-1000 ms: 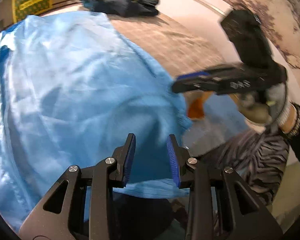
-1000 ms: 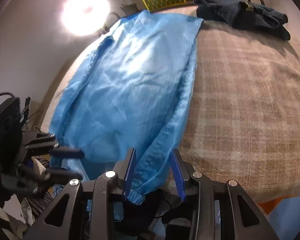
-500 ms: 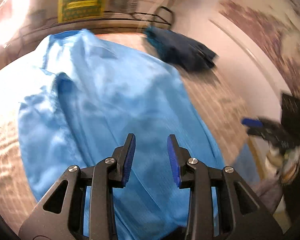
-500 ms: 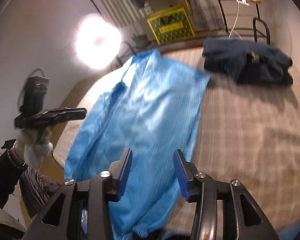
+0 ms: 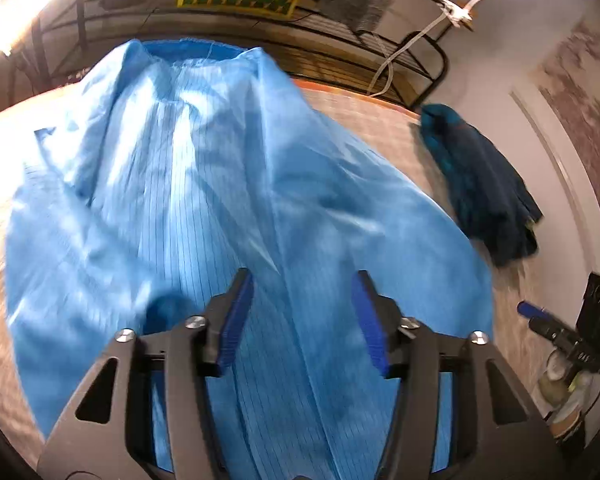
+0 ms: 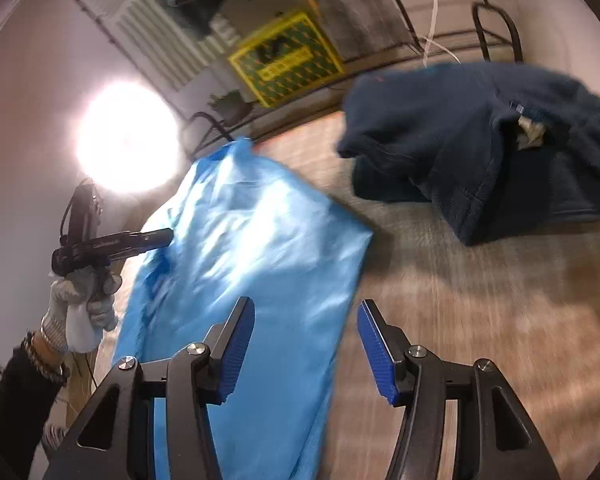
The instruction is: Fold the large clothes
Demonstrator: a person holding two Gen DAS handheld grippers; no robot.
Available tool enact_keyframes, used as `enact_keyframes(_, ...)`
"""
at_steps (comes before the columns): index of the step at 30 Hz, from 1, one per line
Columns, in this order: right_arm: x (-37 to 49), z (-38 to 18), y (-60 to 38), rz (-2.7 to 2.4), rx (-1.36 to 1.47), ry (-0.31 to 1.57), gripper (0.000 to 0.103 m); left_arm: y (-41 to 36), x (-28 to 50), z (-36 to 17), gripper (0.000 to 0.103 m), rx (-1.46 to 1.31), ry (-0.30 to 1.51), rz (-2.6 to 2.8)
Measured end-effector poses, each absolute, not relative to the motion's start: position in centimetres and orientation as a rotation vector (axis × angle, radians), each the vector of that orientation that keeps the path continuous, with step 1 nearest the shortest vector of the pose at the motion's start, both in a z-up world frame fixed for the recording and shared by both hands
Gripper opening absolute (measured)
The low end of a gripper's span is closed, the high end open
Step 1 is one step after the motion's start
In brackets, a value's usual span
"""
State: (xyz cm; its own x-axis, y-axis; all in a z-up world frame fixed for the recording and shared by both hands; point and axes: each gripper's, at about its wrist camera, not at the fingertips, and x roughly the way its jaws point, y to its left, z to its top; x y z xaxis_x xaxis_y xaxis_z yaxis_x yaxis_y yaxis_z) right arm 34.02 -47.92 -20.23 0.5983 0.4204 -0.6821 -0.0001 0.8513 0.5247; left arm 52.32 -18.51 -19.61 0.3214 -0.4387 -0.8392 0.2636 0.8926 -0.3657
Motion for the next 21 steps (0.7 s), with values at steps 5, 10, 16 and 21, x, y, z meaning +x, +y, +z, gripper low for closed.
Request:
enact_keyframes(5,37.7,-23.7,-48.8,0.273,0.588,0.943,0.051,-19.0,55.4,-22.7,0.054,-0.227,1.194,-0.487)
enact_keyframes(10,39.6,-24.8,-48.5,0.304,0.59,0.956,0.014,-20.3,56.2,-23.1,0.004,-0.192,1.152,-0.497)
enact_keyframes(16,40.1,-22.4,-47.5,0.271,0.466,0.913,0.0,-21.3,57.2,-20.7,0.0,-0.104,1.037,-0.451)
enact_keyframes(21,41.8,-20.4,-47.7,0.233,0.374,0.869,0.0,-21.6,59.3,-19.5,0.0,-0.088,0.989,-0.407)
